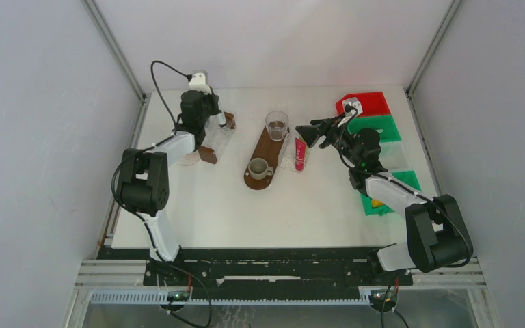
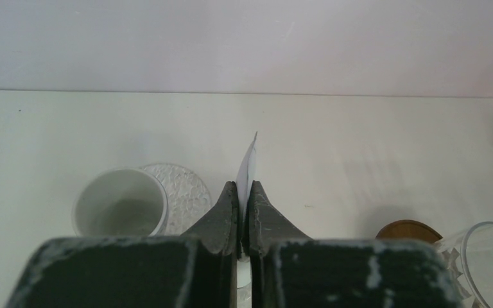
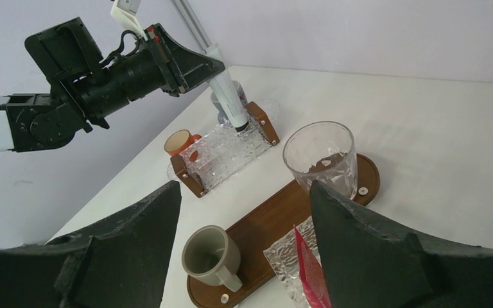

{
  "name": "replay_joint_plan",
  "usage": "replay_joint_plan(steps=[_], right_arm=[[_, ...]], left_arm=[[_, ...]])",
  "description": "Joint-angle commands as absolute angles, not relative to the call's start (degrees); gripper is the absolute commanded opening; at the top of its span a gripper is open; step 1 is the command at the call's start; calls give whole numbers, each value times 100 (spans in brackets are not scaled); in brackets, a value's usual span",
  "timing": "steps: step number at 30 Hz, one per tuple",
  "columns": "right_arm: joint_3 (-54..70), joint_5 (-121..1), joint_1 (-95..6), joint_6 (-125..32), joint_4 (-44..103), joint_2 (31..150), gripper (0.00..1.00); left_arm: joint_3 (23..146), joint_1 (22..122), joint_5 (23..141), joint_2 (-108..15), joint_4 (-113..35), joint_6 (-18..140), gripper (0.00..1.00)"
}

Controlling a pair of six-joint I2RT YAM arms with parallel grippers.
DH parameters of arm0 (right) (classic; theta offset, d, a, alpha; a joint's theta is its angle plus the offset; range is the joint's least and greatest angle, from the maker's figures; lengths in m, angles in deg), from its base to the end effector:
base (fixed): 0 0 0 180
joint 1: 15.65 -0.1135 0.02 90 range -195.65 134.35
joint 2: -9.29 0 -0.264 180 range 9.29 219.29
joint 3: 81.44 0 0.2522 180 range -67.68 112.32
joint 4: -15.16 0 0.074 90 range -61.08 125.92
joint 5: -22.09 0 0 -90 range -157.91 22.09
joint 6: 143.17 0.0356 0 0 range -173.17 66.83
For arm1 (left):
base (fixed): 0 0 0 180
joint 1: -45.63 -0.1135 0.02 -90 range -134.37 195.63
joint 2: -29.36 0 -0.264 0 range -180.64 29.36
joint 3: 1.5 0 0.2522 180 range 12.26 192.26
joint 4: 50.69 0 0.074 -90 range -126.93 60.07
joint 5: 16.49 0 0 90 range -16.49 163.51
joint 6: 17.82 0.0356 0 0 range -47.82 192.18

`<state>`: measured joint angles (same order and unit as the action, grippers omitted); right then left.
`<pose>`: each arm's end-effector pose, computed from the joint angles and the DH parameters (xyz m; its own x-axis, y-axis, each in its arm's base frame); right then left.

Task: Prepare toiletry sets of a toothbrush and toothpaste on the tray
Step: Place the toothpaste in the toothpaste holder.

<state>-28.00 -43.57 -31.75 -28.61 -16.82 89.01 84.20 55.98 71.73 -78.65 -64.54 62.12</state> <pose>0.2889 0.0987 0.2722 -0.1820 0.3416 -0.9220 -0.6278 0.6813 0.3764 0.4363 -0.0786 0.2527 -0.1686 -0.1467 -0.9747 0.1218 0.9782 -0.1683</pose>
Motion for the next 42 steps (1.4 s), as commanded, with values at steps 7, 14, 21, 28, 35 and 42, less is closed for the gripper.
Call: replay_joint_plan(steps=[7,14,21,28,35,42], right_arm=[[-2827,-4296,-3130,-2768,-2030,8874,81],[-2839,-4289,-3113,-2752,-2038,8870,81],[-2852,-4289,-3095,-2742,-2056,8849,81],[-2859,-4282,-3086,-2728,-2059,8848,81],[-2866,-4267,-3084,-2735,-2052,8839,81],[-2852,-4270,-3103,-2796,-1993,8763,81]], left_arm=[[7810,5578,7197,-7390,-7043,6387,0],[7904,5574,7313,-7539,-7033,6384,1],[7925,5576,7320,-7575,-7017,6374,7],[7947,5574,7334,-7546,-6947,6375,22],[7895,5574,7264,-7347,-6849,6313,40],[7495,5574,7289,-6533,-6831,6265,64]])
